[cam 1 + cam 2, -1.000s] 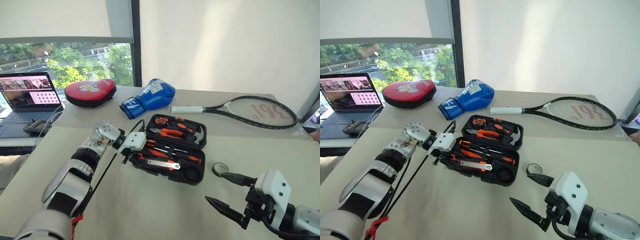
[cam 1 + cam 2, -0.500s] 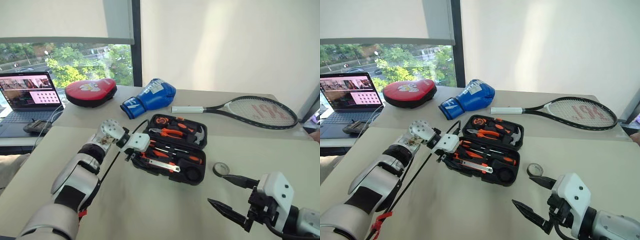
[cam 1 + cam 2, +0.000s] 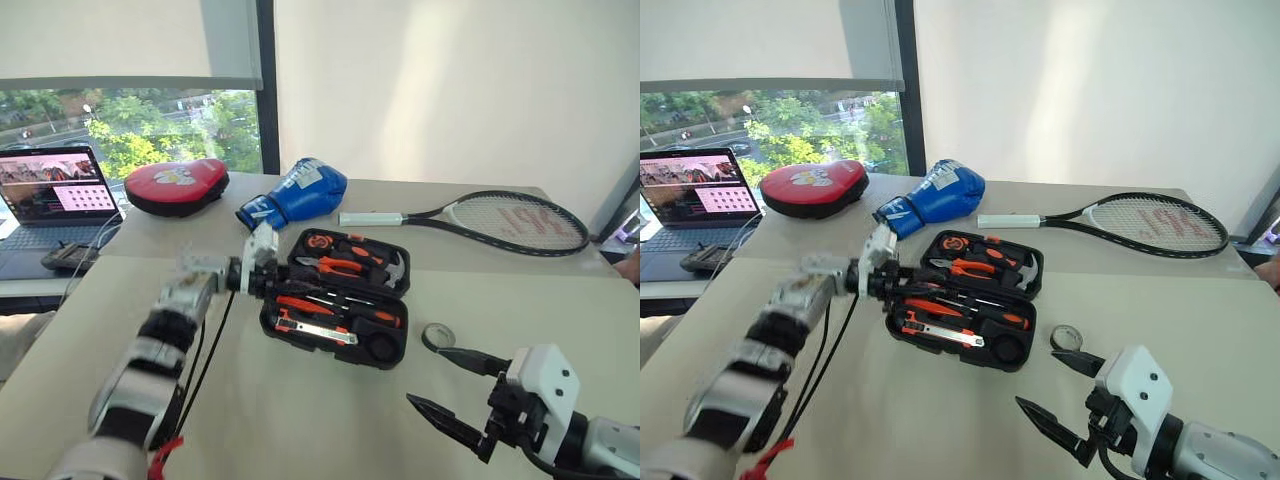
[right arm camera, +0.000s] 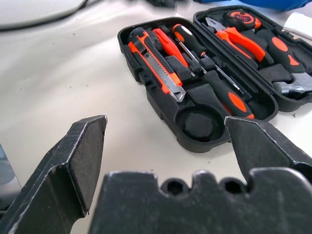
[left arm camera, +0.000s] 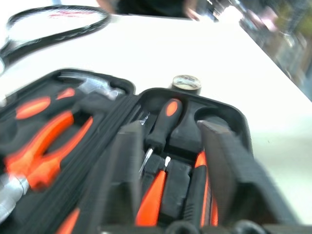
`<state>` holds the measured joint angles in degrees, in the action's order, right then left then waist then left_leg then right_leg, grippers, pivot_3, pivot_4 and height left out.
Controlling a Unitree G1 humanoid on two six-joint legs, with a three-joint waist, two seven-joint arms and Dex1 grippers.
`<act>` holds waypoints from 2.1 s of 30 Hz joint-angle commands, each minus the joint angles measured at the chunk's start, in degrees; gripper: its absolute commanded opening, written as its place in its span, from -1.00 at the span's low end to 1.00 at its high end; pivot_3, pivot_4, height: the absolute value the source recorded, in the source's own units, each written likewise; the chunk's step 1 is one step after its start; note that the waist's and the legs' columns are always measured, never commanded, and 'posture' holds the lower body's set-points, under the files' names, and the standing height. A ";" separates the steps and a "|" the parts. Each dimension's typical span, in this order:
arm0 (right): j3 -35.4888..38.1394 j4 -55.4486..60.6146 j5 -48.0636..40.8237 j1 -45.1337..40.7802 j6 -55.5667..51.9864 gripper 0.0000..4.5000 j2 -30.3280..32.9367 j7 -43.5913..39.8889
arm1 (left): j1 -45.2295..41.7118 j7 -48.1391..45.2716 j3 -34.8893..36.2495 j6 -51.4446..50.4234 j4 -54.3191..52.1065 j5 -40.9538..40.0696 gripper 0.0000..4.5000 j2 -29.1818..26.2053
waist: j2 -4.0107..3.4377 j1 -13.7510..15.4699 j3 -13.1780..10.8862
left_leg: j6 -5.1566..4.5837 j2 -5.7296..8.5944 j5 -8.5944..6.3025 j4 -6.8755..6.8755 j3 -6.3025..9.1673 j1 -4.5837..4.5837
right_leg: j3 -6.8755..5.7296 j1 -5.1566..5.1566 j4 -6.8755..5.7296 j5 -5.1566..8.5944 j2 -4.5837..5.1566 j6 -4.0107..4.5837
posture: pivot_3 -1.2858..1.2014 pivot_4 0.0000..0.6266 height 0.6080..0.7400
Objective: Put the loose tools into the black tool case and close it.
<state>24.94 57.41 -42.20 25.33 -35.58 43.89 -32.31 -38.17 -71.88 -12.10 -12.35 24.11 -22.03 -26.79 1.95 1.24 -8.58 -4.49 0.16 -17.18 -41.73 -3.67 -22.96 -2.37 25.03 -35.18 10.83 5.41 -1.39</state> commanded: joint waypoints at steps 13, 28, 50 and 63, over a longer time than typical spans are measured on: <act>-1.55 -4.33 -4.37 -8.10 -10.57 1.00 0.64 8.82 | 15.12 30.29 1.51 -29.62 -18.30 6.19 -0.96 4.45 | -1.08 0.58 1.10 | 0.06 -0.05 -0.05 0.48 -0.08 1.33 | 0.14 -1.01 0.13 0.09 0.12 -0.07 | 0.03 -0.52 1.00; -15.38 -16.71 1.98 -27.10 -24.88 1.00 8.92 15.06 | 18.10 25.44 8.28 -24.91 -37.56 -2.68 -0.96 5.41 | -1.08 0.11 1.13 | 0.18 -0.02 -0.12 0.88 -0.10 0.94 | 0.15 -0.60 0.22 0.28 0.13 0.31 | 0.03 -0.52 1.00; -39.81 -46.35 21.25 -50.41 -15.68 0.37 13.49 -13.09 | 42.04 20.20 19.12 -16.35 -59.53 -13.80 0.71 -6.73 | -0.97 -0.37 0.65 | 0.20 -0.03 -0.12 0.90 -0.13 0.87 | 0.07 -0.49 0.26 0.37 0.07 0.45 | 0.03 -0.52 1.00; -32.48 -31.97 12.52 -54.81 -23.72 -0.97 10.74 -17.30 | 43.03 19.06 17.07 -12.55 -55.10 -12.35 0.71 -7.47 | -1.04 -0.50 0.54 | 0.23 -0.08 -0.12 0.92 -0.08 0.84 | 0.05 -0.41 0.23 0.33 0.12 0.41 | 0.03 -0.52 1.00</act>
<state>-9.68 22.00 -27.38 -27.85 -56.89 55.16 -49.46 4.71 -51.92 5.01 -26.98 -30.91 -34.76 -33.75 0.91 0.73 -8.04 -4.26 0.08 -17.30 -40.81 -3.75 -22.11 -2.33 24.62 -34.95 11.16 5.55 -0.99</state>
